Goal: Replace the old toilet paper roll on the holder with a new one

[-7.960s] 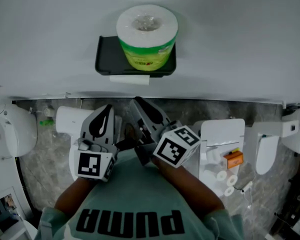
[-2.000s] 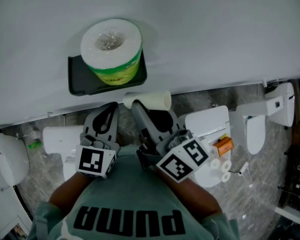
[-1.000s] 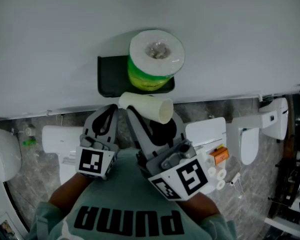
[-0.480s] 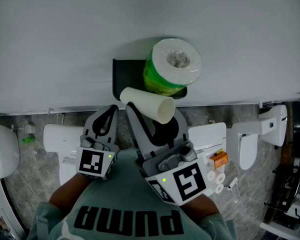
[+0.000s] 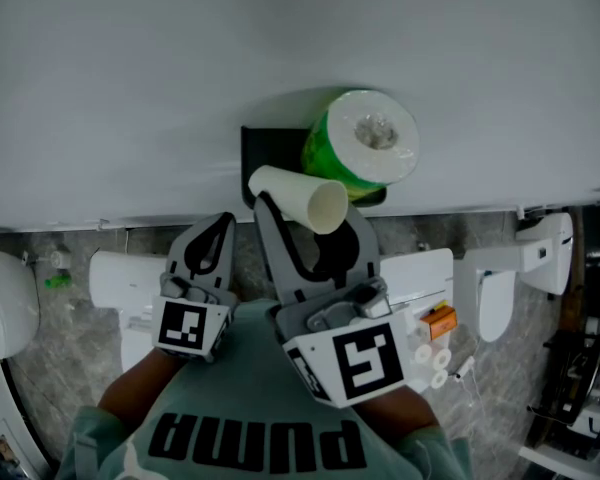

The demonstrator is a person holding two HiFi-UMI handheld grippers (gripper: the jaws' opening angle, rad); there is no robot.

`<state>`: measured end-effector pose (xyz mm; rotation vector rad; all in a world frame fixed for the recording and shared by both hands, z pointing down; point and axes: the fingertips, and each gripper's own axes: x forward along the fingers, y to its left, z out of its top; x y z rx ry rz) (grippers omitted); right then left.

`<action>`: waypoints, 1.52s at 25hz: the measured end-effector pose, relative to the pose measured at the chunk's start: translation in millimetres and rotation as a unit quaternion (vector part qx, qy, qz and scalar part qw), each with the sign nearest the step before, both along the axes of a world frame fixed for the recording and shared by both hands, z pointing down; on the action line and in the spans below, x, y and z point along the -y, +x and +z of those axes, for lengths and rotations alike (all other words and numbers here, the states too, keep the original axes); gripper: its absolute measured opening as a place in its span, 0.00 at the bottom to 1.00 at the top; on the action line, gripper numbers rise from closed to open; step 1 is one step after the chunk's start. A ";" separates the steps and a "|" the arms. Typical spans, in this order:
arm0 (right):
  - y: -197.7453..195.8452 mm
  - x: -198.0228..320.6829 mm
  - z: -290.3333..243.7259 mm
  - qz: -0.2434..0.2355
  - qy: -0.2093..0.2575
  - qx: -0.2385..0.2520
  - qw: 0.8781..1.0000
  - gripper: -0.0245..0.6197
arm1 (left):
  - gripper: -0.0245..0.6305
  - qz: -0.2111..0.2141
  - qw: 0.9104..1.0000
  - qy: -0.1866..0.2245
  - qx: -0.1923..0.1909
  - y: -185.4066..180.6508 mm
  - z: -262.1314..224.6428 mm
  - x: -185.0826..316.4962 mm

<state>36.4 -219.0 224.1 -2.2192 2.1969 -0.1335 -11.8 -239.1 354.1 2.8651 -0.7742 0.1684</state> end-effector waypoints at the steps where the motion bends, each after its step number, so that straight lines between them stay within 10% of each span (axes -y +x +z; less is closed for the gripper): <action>1: 0.9 0.8 -0.6 0.006 -0.001 0.000 1.000 0.31 | 0.04 0.000 1.000 0.000 -0.001 0.2 0.0 -0.2; 38: 6.0 16.7 5.7 0.102 -0.068 -0.058 0.991 0.31 | 0.04 0.067 0.998 -0.006 -0.017 13.9 -1.6 2.7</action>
